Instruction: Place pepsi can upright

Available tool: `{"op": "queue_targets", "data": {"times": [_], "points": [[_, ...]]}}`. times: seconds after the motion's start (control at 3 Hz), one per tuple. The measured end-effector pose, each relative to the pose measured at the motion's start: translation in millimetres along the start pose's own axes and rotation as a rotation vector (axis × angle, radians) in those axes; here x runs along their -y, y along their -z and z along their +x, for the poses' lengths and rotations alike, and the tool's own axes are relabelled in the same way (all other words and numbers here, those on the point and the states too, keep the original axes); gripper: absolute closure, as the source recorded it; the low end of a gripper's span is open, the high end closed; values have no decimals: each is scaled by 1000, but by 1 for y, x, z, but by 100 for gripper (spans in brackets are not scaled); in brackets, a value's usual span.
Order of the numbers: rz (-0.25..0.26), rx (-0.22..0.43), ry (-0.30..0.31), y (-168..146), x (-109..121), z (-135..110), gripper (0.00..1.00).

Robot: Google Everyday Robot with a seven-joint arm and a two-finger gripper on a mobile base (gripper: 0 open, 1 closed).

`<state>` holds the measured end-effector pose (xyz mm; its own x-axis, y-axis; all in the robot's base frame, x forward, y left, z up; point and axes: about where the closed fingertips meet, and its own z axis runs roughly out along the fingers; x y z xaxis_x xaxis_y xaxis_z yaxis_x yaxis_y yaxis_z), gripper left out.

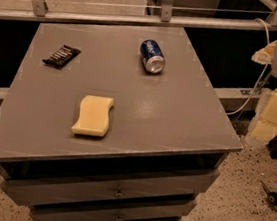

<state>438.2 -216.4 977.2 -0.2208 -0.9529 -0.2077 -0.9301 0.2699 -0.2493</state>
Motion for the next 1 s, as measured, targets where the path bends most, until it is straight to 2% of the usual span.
{"op": "queue_targets", "data": {"times": [0.33,0.67,1.0], "points": [[0,0,0,0,0,0,0],[11,33,-21,-21,23,-14,0],[60,112,-118,-69,99,-51,0]]}}
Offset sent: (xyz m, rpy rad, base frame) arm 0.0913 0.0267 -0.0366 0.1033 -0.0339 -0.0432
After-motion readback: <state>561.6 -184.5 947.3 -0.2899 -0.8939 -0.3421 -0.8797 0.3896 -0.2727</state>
